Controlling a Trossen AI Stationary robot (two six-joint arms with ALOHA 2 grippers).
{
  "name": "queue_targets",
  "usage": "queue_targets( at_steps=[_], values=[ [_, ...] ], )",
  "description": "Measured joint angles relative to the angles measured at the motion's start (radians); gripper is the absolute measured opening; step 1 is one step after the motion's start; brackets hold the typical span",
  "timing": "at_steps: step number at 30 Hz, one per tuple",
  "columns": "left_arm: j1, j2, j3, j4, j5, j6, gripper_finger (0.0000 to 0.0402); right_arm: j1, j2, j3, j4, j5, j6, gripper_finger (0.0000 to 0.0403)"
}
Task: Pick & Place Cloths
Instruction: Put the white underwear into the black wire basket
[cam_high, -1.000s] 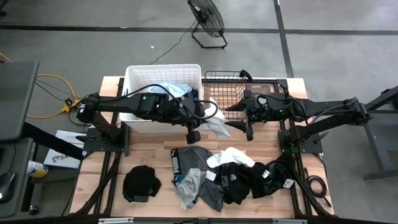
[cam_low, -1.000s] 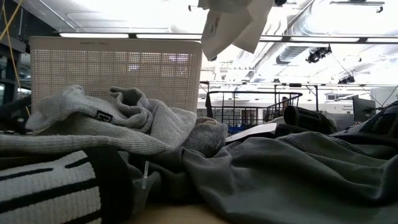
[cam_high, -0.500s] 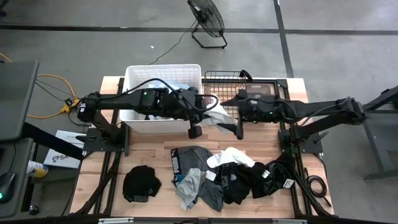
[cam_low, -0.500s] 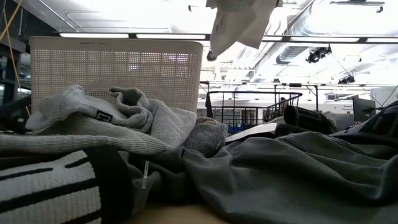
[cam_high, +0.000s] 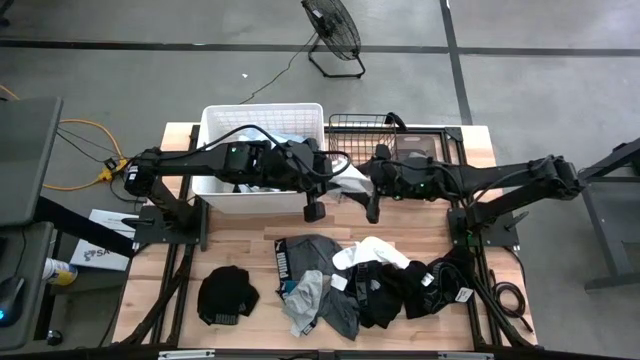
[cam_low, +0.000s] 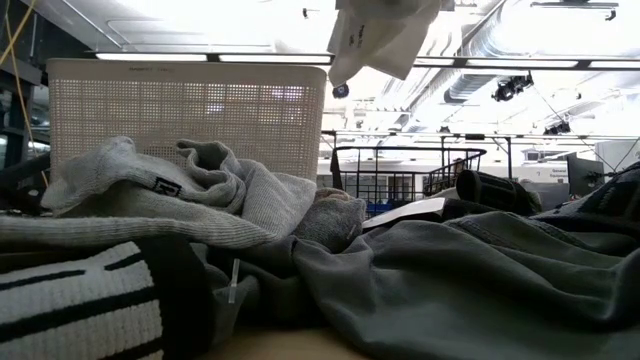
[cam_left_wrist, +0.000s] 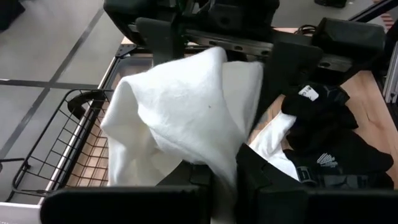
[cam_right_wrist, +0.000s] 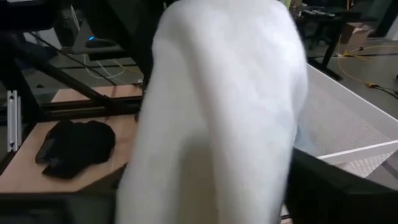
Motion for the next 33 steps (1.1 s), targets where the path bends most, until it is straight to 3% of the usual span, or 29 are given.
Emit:
queue_targets(
  at_steps=[6,10,16,24,27,33],
  values=[
    [0.0,0.0,0.0,0.0,-0.001,0.0,0.0023,0.0,-0.003,0.0,0.0,0.01,0.003,0.0117],
    [0.0,0.0,0.0,0.0,-0.002,-0.001,0.0061,0.0,-0.003,0.0,-0.002,-0.015,0.003,0.0026],
    [-0.001,0.0,0.0,-0.002,-0.028,0.002,0.0142,0.0,-0.004,0.0,-0.014,0.001,0.056,0.0019],
    [-0.001,-0.064,0.001,0.006,-0.055,0.047,0.0278,-0.007,-0.011,0.0,-0.045,0.075,0.088,0.0017],
    [-0.001,-0.099,-0.001,-0.051,-0.125,-0.001,0.0301,-0.041,-0.017,0.0,-0.077,0.086,0.137,0.0017],
    [0.0,-0.167,0.0,-0.211,-0.251,-0.096,0.0307,-0.151,-0.029,0.0,-0.177,0.106,0.264,0.0017]
  ],
)
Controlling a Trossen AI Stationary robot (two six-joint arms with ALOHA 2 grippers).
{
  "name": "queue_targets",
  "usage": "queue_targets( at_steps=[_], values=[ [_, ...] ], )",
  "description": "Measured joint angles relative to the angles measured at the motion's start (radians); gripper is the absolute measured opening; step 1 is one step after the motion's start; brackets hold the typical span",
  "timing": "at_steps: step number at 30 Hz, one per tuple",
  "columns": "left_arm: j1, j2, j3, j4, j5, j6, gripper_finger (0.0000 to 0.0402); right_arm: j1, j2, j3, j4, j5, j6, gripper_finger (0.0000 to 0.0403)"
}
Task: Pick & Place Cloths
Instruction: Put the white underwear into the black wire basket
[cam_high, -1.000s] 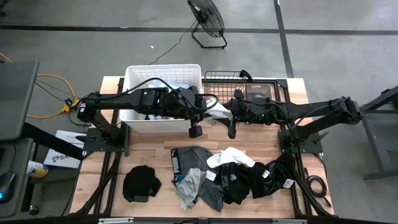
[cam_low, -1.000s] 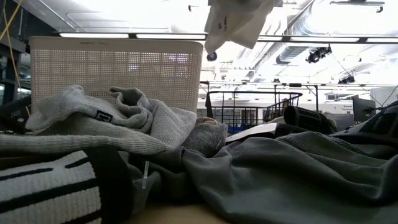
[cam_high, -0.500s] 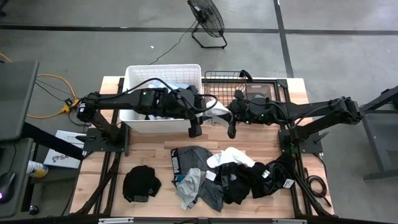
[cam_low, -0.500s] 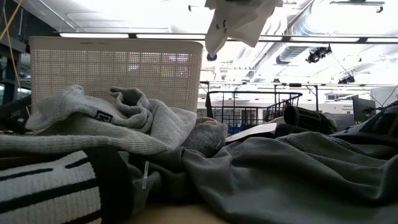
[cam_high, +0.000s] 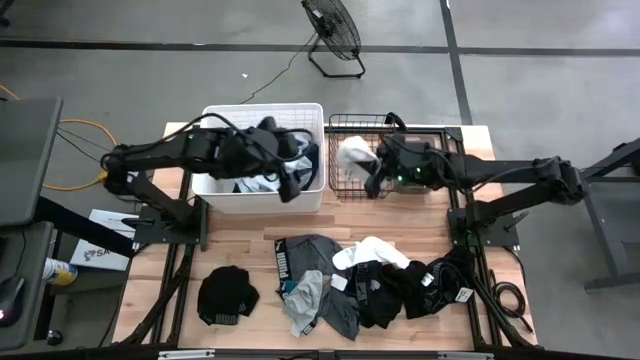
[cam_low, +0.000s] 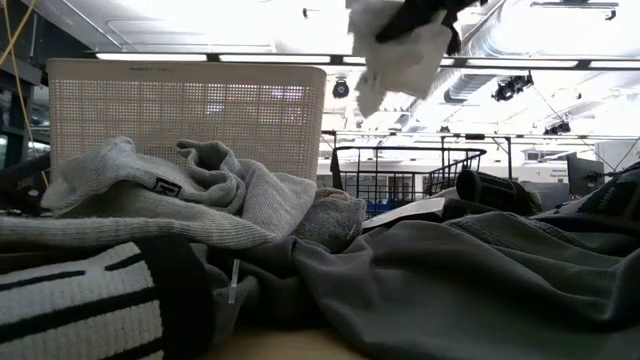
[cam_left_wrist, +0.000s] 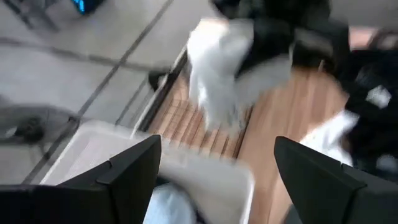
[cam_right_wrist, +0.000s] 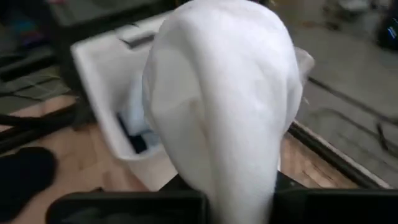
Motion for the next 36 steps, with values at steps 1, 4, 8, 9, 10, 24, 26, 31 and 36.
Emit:
queue_targets(
  at_steps=[1,4,8,9,10,24,26,31,36],
  values=[
    [0.0,-0.005,-0.001,-0.032,-0.006,-0.011,0.0307,-0.024,0.0,0.0,-0.021,-0.001,0.019,0.0017],
    [0.0,-0.014,0.0,-0.081,-0.012,-0.049,0.0308,-0.095,0.007,0.0,-0.096,-0.001,0.035,0.0017],
    [-0.001,-0.02,0.0,-0.126,-0.012,-0.087,0.0308,-0.191,0.019,0.0,-0.184,-0.055,-0.043,0.0017],
    [-0.001,-0.02,0.0,-0.143,-0.011,-0.093,0.0308,-0.213,0.027,0.0,-0.191,-0.078,-0.069,0.0017],
    [-0.001,-0.02,0.0,-0.151,-0.01,-0.1,0.0308,-0.236,0.035,0.0,-0.197,-0.101,-0.095,0.0017],
    [-0.001,-0.029,0.0,-0.315,0.054,-0.262,0.0308,-0.406,0.293,0.0,-0.161,-0.312,-0.387,0.0017],
    [-0.001,-0.028,0.0,-0.346,0.072,-0.287,0.0308,-0.405,0.327,0.0,-0.148,-0.335,-0.425,0.0017],
    [-0.025,-0.028,0.0,-0.433,0.133,-0.354,0.0308,-0.405,0.406,0.0,-0.15,-0.326,-0.47,0.0017],
    [-0.097,-0.029,0.0,-0.529,0.139,-0.438,0.0308,-0.405,0.451,0.0,-0.143,-0.351,-0.501,0.002]
  ],
)
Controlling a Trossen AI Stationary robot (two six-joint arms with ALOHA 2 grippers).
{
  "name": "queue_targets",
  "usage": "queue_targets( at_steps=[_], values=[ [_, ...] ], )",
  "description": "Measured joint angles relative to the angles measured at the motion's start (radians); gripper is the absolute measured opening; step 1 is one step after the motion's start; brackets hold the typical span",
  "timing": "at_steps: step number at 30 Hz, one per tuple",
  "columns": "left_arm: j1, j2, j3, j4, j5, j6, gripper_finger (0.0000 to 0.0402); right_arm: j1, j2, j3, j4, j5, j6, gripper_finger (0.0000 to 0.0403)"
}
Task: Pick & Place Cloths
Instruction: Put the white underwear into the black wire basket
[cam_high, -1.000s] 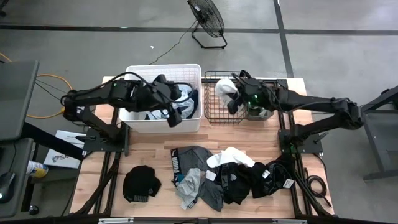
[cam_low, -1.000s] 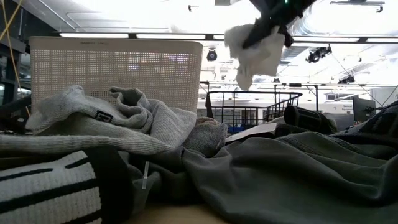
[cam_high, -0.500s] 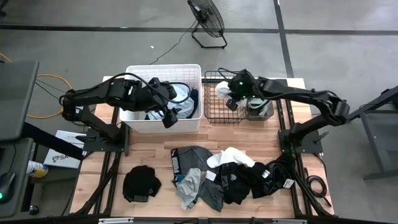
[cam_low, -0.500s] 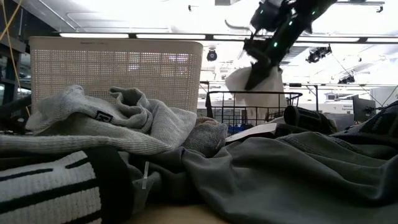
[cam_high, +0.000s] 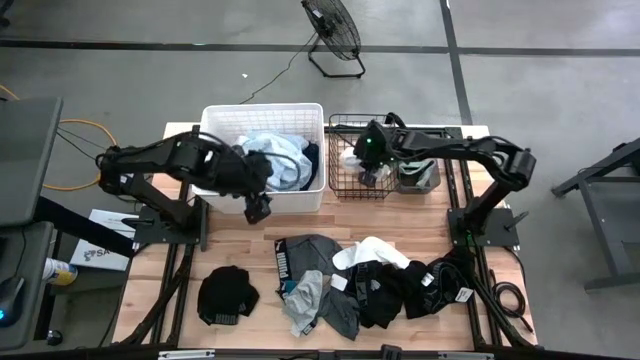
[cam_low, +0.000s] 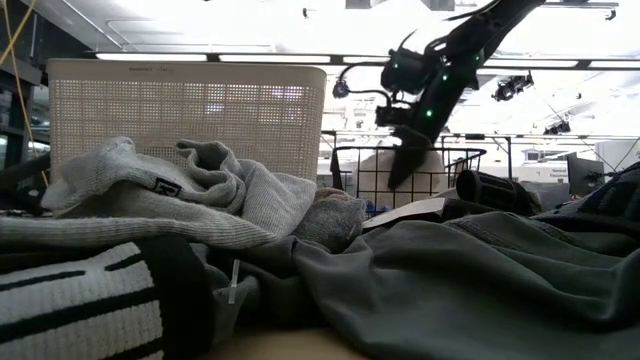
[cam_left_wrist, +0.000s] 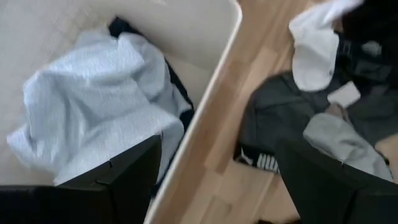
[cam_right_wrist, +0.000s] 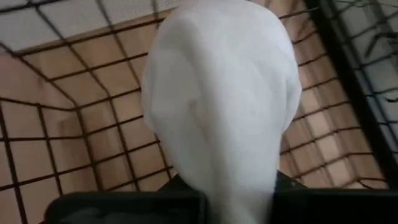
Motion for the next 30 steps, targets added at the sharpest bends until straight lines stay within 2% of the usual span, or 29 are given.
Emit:
queue_targets(
  at_steps=[5,8,14,24,30],
  values=[
    [-0.083,0.0,-0.022,-0.035,-0.051,-0.09,0.0308,0.0,0.021,0.0,-0.001,-0.041,-0.001,0.0025],
    [-0.122,0.0,-0.06,-0.038,-0.08,-0.132,0.0308,0.0,0.021,0.0,-0.001,-0.069,-0.005,0.0041],
    [-0.178,-0.006,-0.141,-0.037,-0.125,-0.222,0.0308,0.001,0.021,0.0,-0.003,-0.082,-0.002,0.0096],
    [-0.264,-0.02,-0.194,-0.042,-0.132,-0.367,0.0308,0.018,-0.035,0.0,-0.01,-0.079,0.02,0.022],
    [-0.318,-0.022,-0.221,-0.059,-0.122,-0.465,0.0308,0.041,-0.149,0.0,-0.033,-0.08,0.097,0.0244]
  ],
)
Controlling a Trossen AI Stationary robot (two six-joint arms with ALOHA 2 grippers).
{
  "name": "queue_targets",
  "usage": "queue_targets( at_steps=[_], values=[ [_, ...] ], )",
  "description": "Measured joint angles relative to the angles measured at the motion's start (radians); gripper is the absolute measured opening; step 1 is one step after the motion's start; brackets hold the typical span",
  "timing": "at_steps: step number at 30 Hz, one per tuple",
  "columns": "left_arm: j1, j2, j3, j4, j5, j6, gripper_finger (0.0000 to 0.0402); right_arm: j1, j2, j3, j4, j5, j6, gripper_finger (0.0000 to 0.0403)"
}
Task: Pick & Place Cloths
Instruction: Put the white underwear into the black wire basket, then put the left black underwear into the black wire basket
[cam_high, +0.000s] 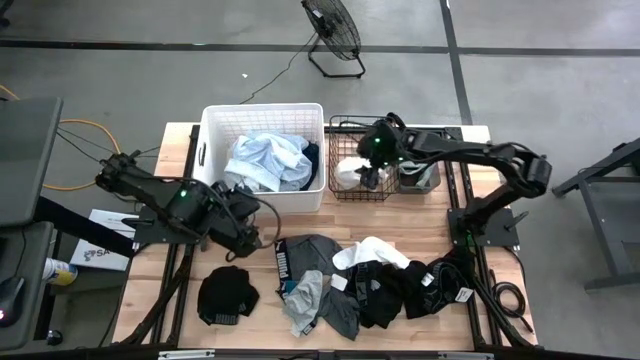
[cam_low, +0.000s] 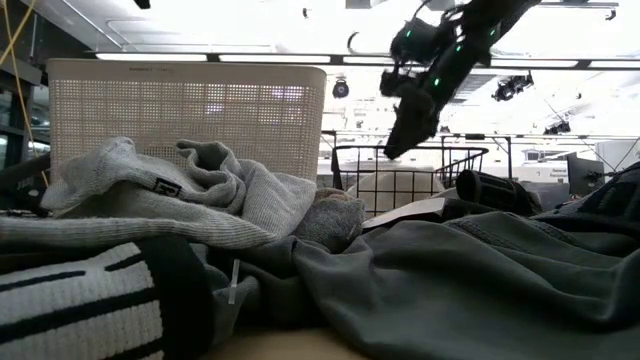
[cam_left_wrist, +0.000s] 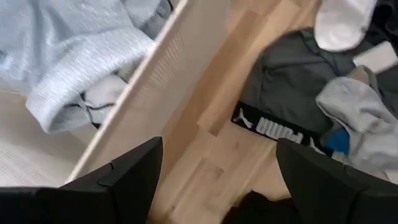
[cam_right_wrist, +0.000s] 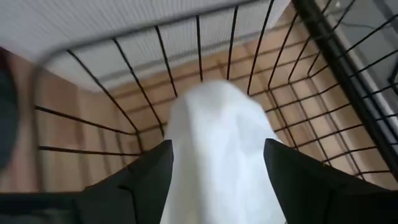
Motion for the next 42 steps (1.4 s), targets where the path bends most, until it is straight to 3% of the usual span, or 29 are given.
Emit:
queue_targets(
  at_steps=[7,11,18,25,34,42],
  values=[
    [-0.059,-0.002,-0.082,0.0,0.113,-0.021,0.0308,0.056,-0.168,0.0,-0.034,-0.001,0.014,0.0243],
    [-0.088,-0.002,-0.152,0.041,0.245,-0.018,0.0308,0.104,-0.26,0.0,-0.052,-0.001,0.015,0.0243],
    [-0.156,-0.002,-0.3,0.222,0.412,0.063,0.0308,0.223,-0.373,0.0,-0.059,0.004,0.114,0.0243],
    [-0.245,-0.001,-0.523,0.396,0.516,0.13,0.0308,0.389,-0.411,0.0,-0.095,0.096,0.215,0.0243],
    [-0.363,-0.001,-0.807,0.724,0.531,0.11,0.0308,0.567,-0.394,0.0,-0.095,0.193,0.402,0.0243],
    [-0.379,-0.006,-0.966,0.944,0.517,0.074,0.0301,0.664,-0.363,0.0,-0.106,0.292,0.55,0.024]
  ],
)
